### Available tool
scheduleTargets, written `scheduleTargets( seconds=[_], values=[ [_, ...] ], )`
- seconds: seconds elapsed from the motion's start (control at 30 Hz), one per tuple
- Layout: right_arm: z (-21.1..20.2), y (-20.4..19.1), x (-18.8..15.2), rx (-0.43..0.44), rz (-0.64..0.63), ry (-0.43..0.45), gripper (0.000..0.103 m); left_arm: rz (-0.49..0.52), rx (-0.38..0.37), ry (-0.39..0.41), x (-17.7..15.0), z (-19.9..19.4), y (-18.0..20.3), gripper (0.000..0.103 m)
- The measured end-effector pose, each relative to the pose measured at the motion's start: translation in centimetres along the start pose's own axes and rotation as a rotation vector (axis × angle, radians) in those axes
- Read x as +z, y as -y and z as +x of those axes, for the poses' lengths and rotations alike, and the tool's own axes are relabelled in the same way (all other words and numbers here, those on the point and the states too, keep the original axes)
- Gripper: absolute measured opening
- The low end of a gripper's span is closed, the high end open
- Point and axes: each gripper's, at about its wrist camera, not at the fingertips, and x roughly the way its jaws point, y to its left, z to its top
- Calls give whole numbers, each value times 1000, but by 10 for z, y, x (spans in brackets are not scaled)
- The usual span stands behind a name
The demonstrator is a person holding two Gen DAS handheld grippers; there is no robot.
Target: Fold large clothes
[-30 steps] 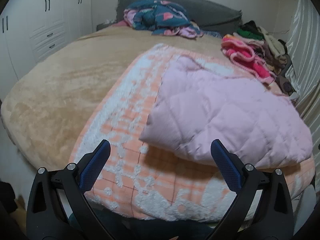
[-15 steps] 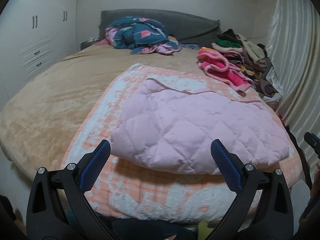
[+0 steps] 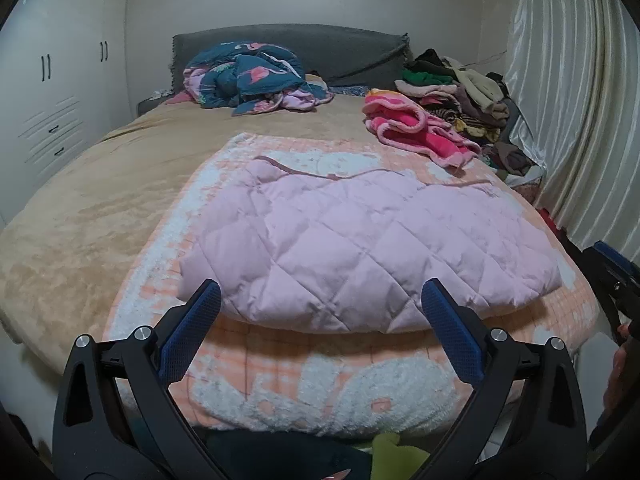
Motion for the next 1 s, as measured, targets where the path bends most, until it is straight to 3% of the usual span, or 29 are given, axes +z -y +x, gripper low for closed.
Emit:
scheduleTargets(
  seconds=[0.37,1.0],
  values=[
    [32,-6,-41,-41,-7,-156,99,10,-9,-78,-22,16,10,94],
    [31,-9,-43,-31,-32,-142,99,12,-3,-64,-21,13,14,94]
  ],
)
